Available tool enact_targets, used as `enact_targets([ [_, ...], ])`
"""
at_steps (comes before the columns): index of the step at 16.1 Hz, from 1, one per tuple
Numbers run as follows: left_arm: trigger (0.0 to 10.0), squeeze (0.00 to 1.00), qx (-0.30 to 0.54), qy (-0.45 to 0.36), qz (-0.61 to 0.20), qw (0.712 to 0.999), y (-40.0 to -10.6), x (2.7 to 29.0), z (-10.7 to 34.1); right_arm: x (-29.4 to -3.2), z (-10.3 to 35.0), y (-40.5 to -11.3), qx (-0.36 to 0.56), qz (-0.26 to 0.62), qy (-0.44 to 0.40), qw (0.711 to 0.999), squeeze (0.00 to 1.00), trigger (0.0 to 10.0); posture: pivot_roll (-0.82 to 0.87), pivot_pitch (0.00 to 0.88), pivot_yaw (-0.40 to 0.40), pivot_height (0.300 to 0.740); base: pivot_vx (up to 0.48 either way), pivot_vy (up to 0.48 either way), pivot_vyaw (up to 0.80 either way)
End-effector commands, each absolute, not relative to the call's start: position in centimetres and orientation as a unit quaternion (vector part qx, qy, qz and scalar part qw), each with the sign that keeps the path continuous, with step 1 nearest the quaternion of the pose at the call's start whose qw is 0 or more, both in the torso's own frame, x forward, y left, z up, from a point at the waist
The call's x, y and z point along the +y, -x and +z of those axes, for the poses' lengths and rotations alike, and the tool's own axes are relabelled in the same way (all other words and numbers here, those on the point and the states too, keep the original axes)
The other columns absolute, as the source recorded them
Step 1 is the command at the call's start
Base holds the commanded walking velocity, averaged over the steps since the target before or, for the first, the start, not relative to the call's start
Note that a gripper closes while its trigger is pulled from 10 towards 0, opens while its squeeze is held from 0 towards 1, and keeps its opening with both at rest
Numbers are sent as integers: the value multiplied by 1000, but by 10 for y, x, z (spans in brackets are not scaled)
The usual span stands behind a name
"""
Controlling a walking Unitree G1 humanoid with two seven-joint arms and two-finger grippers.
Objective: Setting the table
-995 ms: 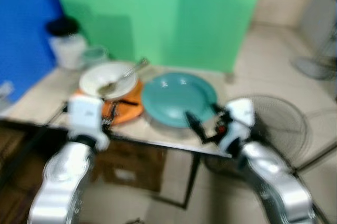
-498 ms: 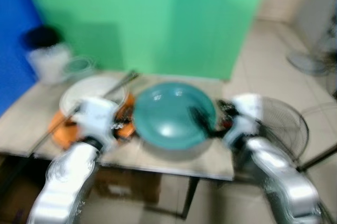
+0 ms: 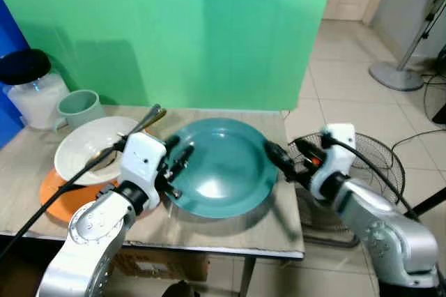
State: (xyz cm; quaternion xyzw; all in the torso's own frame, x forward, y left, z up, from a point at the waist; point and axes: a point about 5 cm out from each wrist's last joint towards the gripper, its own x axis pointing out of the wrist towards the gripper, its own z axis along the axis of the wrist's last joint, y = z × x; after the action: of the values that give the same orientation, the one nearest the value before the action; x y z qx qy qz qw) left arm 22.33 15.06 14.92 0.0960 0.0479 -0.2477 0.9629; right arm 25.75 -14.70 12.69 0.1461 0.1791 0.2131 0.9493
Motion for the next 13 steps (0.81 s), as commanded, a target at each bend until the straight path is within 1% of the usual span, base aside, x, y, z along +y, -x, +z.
enact_targets([
  [1, 10000, 0, 46, -103, -264, 958, -221, 150, 152, -141, 135, -263, 175, 240, -166, 940, 1000, 10000, 188, 0, -2, 727, 0, 0, 0],
  [2, 10000, 0, 48, -104, -269, 956, -221, 150, 151, -141, 135, -266, 179, 244, -172, 938, 1000, 10000, 186, 0, -2, 727, 0, 0, 0],
  [4, 10000, 0, 57, -113, -291, 948, -221, 150, 149, -139, 131, -273, 211, 269, -182, 922, 1000, 10000, 182, 0, -2, 727, 0, 0, 0],
  [5, 10000, 0, 63, -119, -308, 942, -220, 149, 147, -138, 125, -279, 242, 280, -184, 911, 0, 10000, 176, 0, -5, 727, 0, 0, 0],
  [7, 10000, 0, 69, -123, -323, 936, -218, 148, 145, -140, 115, -285, 276, 268, -152, 910, 0, 10000, 178, 0, -14, 727, 0, 0, 0],
  [9, 10000, 0, 73, -119, -333, 933, -216, 148, 144, -139, 114, -290, 277, 267, -155, 910, 0, 10000, 181, 0, -21, 727, 0, 0, 0],
  [10, 10000, 0, 77, -117, -338, 931, -213, 148, 143, -140, 121, -297, 244, 254, -161, 922, 0, 10000, 186, 0, -28, 727, 0, 0, 0],
  [11, 10000, 0, 79, -116, -341, 930, -212, 148, 142, -141, 127, -301, 227, 248, -184, 924, 0, 10000, 188, 0, -31, 727, 0, 0, 0],
  [13, 10000, 0, 83, -115, -341, 929, -210, 150, 141, -147, 132, -304, 222, 248, -187, 924, 0, 10000, 188, 0, -31, 727, 0, 0, 0],
])
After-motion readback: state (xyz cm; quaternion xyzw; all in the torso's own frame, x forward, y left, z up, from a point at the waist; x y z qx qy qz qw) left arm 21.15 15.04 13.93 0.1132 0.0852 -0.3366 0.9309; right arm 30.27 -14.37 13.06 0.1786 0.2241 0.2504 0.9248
